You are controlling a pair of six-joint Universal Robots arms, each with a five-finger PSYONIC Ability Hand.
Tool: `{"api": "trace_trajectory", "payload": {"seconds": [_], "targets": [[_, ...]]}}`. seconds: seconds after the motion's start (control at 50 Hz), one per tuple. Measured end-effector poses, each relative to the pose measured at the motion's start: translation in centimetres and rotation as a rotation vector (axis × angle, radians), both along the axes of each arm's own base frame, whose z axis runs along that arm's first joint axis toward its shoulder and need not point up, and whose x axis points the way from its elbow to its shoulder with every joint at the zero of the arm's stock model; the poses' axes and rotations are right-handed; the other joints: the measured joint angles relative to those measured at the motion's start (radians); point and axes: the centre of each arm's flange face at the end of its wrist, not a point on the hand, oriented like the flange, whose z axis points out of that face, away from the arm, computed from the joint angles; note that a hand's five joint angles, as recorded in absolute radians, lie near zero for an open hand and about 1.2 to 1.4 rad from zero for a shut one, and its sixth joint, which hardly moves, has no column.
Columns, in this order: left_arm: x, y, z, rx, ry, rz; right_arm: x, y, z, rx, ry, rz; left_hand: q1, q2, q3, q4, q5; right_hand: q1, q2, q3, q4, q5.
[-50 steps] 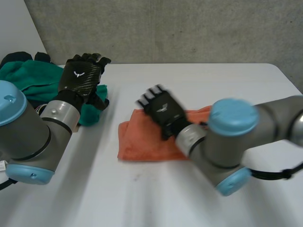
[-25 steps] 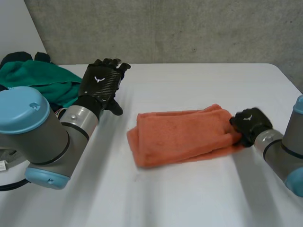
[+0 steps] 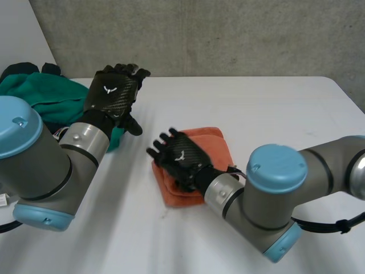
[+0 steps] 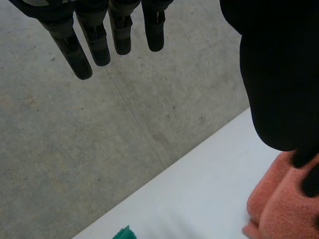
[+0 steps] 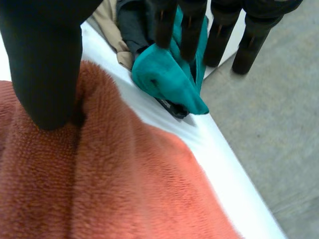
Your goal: Fold the laundry.
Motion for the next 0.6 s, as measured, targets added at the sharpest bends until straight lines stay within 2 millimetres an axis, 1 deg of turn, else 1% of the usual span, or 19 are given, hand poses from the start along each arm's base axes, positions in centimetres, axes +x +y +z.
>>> {"api": "trace_trajectory", "payload": {"seconds": [0.02,0.06,0.12,0.14,0.16,0.18,0.2,0.22,0.24,0.28,0.34,0.4,0.42,0.5,0.56,0.6], "targets": [[-0.1,-0.1,0.2,0.000,0.009,0.002,-0.3,-0.5,0.3,0.030,-0.023,-0.021,0.000,0.000,0.000,0.000,0.000,-0.036,-0.044,-0.049,-0.048,-0.052],[-0.3,-0.2,0.5,0.000,0.031,0.003,-1.3,-1.9,1.1,0.101,-0.086,-0.077,0.000,0.000,0.000,0.000,0.000,-0.041,-0.060,-0.075,-0.074,-0.067],[-1.1,-0.4,0.9,0.007,0.065,-0.008,-3.8,-4.5,3.5,0.225,-0.227,-0.188,0.000,0.000,0.000,0.000,0.000,-0.041,-0.060,-0.075,-0.075,-0.066],[-1.3,-0.4,0.9,0.009,0.071,-0.014,-4.3,-5.0,4.0,0.252,-0.260,-0.212,0.000,0.000,0.000,0.000,0.000,-0.041,-0.060,-0.075,-0.075,-0.066],[-1.3,-0.4,0.9,0.009,0.071,-0.014,-4.3,-5.0,4.0,0.252,-0.260,-0.212,0.000,0.000,0.000,0.000,0.000,-0.041,-0.060,-0.075,-0.075,-0.066],[-2.4,-0.2,1.0,0.023,0.085,-0.040,-4.8,-5.4,4.3,0.271,-0.282,-0.229,0.000,0.000,0.000,0.000,0.000,-0.041,-0.060,-0.075,-0.075,-0.067],[-2.8,-0.1,0.9,0.027,0.087,-0.049,-6.8,-6.8,5.9,0.355,-0.378,-0.304,0.000,0.000,0.000,0.000,0.000,-0.041,-0.060,-0.075,-0.075,-0.066],[-3.7,0.2,0.8,0.039,0.088,-0.073,-7.8,-7.4,6.5,0.394,-0.413,-0.343,0.000,0.000,0.000,0.000,0.000,-0.041,-0.060,-0.075,-0.075,-0.066],[-4.1,0.3,0.6,0.046,0.087,-0.085,-8.3,-7.6,6.7,0.412,-0.425,-0.363,0.000,0.000,0.000,0.000,0.000,-0.041,-0.060,-0.075,-0.075,-0.066],[-5.7,0.8,-0.1,0.072,0.076,-0.123,-9.6,-8.2,7.1,0.463,-0.439,-0.422,0.000,0.000,0.000,0.000,0.000,-0.041,-0.060,-0.075,-0.075,-0.067],[-8.0,1.3,-1.8,0.121,0.045,-0.169,-10.5,-8.7,7.0,0.508,-0.414,-0.478,0.000,0.000,0.000,0.000,0.000,-0.041,-0.060,-0.075,-0.075,-0.066],[-9.3,1.6,-3.5,0.164,0.014,-0.188,-10.7,-9.1,6.3,0.535,-0.362,-0.512,0.000,0.000,0.000,0.000,0.000,-0.041,-0.060,-0.075,-0.075,-0.066],[-9.9,1.5,-4.6,0.187,-0.005,-0.187,-10.7,-9.3,5.8,0.544,-0.331,-0.521,0.000,0.000,0.000,0.000,0.000,-0.041,-0.060,-0.075,-0.075,-0.066],[-10.2,1.1,-7.2,0.241,-0.062,-0.128,-10.4,-9.9,4.4,0.564,-0.259,-0.527,0.000,0.000,0.000,0.000,0.000,-0.041,-0.060,-0.075,-0.075,-0.066],[-9.8,0.8,-8.4,0.262,-0.107,-0.069,-9.8,-10.1,3.5,0.580,-0.224,-0.517,0.000,0.000,0.000,0.000,0.000,-0.041,-0.060,-0.075,-0.075,-0.067],[-9.0,0.8,-9.4,0.277,-0.172,-0.021,-8.9,-9.9,2.4,0.601,-0.191,-0.497,0.000,0.000,0.000,0.000,0.000,-0.041,-0.060,-0.075,-0.075,-0.066]]}}
